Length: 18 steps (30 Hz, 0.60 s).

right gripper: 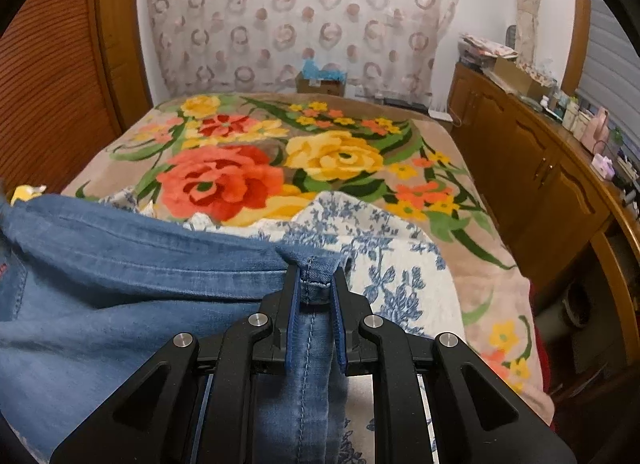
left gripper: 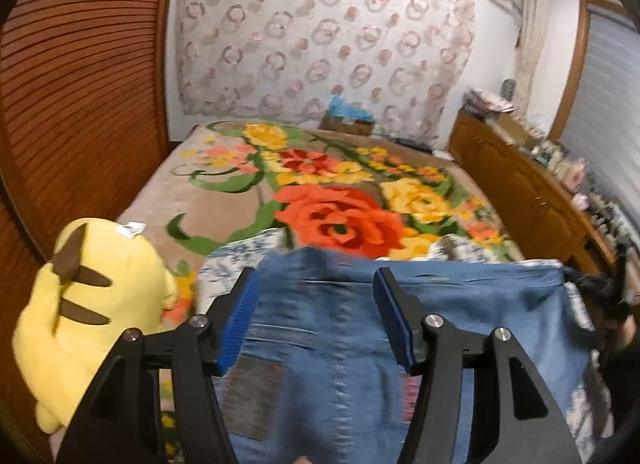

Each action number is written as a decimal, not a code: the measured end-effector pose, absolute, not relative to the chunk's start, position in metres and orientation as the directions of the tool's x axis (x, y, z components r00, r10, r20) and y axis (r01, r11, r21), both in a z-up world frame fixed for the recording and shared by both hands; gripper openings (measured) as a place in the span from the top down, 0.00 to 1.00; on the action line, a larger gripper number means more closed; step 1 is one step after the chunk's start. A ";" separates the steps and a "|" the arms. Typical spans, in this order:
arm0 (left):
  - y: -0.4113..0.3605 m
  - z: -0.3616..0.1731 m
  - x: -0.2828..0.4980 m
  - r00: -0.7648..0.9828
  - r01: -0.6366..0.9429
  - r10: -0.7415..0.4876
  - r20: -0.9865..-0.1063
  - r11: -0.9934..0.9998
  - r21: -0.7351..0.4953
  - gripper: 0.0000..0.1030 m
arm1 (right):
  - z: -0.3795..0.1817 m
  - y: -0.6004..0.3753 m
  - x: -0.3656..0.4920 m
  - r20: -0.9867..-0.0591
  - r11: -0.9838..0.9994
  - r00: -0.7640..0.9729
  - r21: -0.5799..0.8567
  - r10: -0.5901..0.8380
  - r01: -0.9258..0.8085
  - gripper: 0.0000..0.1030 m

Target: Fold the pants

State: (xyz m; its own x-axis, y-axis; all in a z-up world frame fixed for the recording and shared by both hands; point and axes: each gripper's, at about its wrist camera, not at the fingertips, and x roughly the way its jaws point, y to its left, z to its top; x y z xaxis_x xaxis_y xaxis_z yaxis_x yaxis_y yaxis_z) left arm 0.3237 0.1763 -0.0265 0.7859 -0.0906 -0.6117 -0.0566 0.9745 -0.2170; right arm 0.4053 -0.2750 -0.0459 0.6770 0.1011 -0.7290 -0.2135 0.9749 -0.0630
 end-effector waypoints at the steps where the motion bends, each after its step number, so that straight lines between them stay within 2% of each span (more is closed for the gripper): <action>1: 0.172 -0.024 0.323 0.791 -0.045 -0.102 -0.603 0.974 -0.223 0.43 | -0.047 -0.275 0.405 -0.729 0.974 0.676 -0.061 0.106 -0.219 0.88; 9: 0.138 -0.025 0.317 0.774 0.031 -0.141 -0.617 0.982 -0.185 0.43 | -0.036 -0.283 0.401 -0.688 0.982 0.716 -0.023 0.122 -0.189 0.87; 14: 0.124 -0.040 0.303 0.751 0.039 -0.139 -0.646 0.985 -0.167 0.43 | -0.030 -0.287 0.394 -0.685 0.981 0.717 -0.016 0.130 -0.193 0.74; 18: 0.117 -0.054 0.293 0.738 0.002 -0.086 -0.669 0.992 -0.125 0.43 | -0.031 -0.297 0.376 -0.710 0.979 0.687 0.016 0.156 -0.205 0.63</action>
